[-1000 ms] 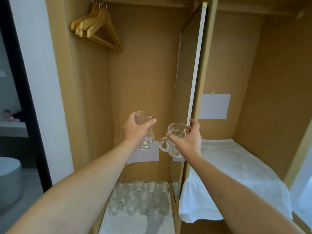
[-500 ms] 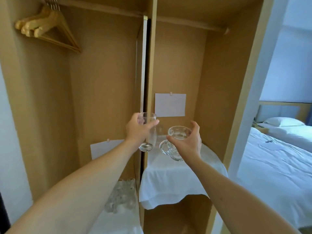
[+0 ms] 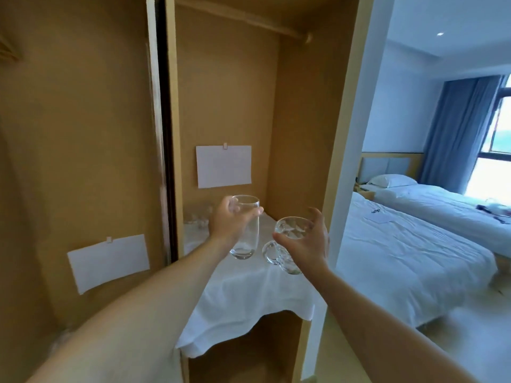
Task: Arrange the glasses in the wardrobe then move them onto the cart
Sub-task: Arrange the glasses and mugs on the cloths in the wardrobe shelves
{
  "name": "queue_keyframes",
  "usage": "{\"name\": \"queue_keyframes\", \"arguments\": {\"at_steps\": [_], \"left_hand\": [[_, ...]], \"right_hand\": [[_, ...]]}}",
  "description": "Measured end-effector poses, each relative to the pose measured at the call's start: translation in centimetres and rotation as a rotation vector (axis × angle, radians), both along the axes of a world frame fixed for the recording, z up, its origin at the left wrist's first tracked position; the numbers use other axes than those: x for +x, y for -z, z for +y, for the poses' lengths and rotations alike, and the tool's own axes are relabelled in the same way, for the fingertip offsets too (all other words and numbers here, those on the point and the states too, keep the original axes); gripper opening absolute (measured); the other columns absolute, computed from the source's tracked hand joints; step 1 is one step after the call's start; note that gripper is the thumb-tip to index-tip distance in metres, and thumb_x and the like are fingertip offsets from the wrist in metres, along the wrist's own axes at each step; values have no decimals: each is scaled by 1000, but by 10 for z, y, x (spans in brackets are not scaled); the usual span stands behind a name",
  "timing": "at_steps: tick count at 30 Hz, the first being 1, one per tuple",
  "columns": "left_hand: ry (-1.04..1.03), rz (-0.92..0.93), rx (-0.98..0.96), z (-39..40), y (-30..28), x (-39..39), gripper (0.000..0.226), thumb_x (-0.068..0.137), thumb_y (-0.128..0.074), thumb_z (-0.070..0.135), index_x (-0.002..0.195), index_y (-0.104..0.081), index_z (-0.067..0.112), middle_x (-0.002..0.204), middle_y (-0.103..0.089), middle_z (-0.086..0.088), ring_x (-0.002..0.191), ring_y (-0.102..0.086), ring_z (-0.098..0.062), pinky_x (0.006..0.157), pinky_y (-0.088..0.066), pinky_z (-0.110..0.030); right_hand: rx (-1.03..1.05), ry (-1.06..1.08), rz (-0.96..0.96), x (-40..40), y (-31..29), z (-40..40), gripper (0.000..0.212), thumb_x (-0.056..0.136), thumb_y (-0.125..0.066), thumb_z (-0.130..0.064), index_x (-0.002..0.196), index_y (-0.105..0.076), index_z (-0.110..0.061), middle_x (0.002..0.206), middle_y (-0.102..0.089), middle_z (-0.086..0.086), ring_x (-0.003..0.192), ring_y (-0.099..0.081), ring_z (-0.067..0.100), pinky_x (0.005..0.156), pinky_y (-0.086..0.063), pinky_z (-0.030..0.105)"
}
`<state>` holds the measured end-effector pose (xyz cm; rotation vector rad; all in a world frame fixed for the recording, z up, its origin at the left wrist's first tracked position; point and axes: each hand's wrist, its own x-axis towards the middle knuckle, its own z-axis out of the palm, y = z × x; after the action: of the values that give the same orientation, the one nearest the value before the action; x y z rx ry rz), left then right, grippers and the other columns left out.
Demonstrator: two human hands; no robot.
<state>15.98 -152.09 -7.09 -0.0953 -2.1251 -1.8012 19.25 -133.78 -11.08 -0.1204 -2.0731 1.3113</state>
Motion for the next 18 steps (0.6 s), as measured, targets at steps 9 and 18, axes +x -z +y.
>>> {"name": "queue_keyframes", "arguments": {"at_steps": [9,18], "left_hand": [[16,-85,-46,25,41,-94,63,54,-83,62,103,-59,32,107,-64,11,104,-62,-12,92,-54,-39],[-4,-159,3,3,82,-201,58,57,-90,55,97,-55,33,106,-60,12,100,-59,-10,85,-51,-34]], "right_hand": [[3,29,-65,-89,31,24,109,44,-83,-68,138,-33,-44,127,-55,-7,118,-51,15,88,-36,28],[60,-10,-205,-189,55,9,110,56,-92,-55,146,-33,-34,135,-48,-4,124,-46,17,98,-42,32]]}}
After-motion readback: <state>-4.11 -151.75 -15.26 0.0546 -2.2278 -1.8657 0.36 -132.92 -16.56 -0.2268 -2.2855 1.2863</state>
